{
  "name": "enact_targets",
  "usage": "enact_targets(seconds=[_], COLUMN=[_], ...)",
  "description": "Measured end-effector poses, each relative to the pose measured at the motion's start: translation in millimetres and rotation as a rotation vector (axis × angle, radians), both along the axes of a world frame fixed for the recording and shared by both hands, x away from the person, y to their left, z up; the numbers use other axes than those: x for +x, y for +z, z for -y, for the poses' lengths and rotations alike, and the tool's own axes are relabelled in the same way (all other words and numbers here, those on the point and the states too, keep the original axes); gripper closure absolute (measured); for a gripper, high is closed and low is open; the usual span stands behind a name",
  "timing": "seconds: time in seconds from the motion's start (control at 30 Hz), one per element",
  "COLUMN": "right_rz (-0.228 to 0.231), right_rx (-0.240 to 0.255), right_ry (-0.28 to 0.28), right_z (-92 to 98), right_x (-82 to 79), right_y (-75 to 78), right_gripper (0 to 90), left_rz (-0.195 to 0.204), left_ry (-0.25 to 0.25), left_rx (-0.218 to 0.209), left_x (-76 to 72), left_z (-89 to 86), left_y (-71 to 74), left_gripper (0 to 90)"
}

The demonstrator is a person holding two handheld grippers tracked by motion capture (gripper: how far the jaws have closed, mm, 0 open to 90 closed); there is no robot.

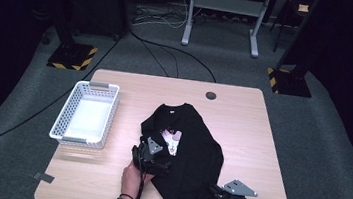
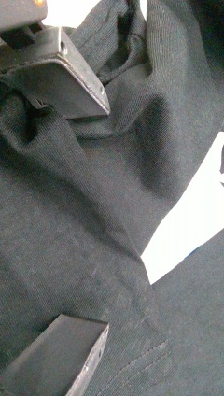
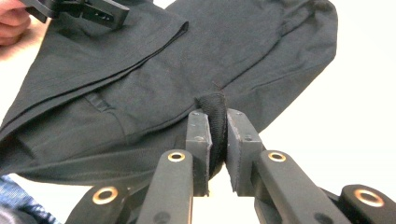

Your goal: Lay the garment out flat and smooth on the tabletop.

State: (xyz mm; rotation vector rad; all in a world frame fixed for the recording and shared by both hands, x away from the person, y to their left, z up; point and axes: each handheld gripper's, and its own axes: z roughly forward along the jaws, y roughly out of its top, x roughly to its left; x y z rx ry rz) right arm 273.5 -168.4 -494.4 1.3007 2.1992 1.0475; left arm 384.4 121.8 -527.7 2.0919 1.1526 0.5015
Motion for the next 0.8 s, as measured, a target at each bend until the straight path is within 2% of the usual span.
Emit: enact_targets(seconds=[0.13,0.27,0.37,0.43,0.47,0.57,0.63,0.7,0.8], right_rz=[-0.008,0.007,0.022,0.024,0.021,0.003,-0.013,-0.006,0.002], right_rx=[0.014,0.058,0.076,0.071,0.066,0.049,0.023,0.001,-0.026], right_ry=[-0.003,0.001,-0.018,-0.039,-0.049,-0.064,-0.053,-0.056,-0.075], right_z=[7.1,19.6,29.7,35.1,36.8,40.3,40.1,39.8,40.4], right_x=[-4.7,-9.4,-10.7,-8.0,-6.1,6.5,23.0,39.3,66.3], right_y=[6.4,16.0,20.8,19.1,17.3,6.5,-4.1,-11.7,-22.4], right_gripper=[74.9,63.6,57.4,52.5,47.3,35.8,28.9,22.0,18.6], left_rz=[0.001,0.001,0.000,0.001,0.000,-0.001,-0.002,0.000,-0.001], left_ry=[0.001,0.001,0.001,0.001,0.001,0.000,-0.001,-0.005,-0.015], left_rx=[-0.002,-0.002,-0.002,-0.003,-0.001,-0.004,-0.004,-0.004,-0.002], left_x=[0.0,0.0,0.0,0.1,0.0,0.3,0.5,1.3,3.9], left_z=[0.1,0.1,0.1,0.1,0.1,0.0,-0.1,-0.4,-1.8], left_y=[-0.1,-0.1,-0.1,-0.2,-0.1,-0.2,-0.1,-0.2,0.0], left_gripper=[0.2,0.2,0.3,0.2,0.2,0.2,0.2,0.2,0.2])
